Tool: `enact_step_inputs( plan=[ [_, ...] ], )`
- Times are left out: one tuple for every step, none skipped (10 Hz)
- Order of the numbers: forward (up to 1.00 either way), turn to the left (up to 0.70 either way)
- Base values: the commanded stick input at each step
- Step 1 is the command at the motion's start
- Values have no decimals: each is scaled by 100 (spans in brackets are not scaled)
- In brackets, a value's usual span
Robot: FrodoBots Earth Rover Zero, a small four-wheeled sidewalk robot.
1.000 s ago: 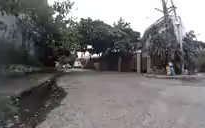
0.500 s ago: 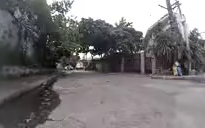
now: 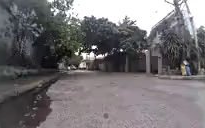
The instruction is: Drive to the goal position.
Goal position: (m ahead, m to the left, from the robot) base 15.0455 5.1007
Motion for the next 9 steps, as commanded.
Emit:
enact_step_inputs(
  plan=[
    [98,10],
    [98,32],
    [98,39],
    [98,24],
    [98,2],
    [98,0],
    [98,14],
    [98,32],
    [98,39]
  ],
)
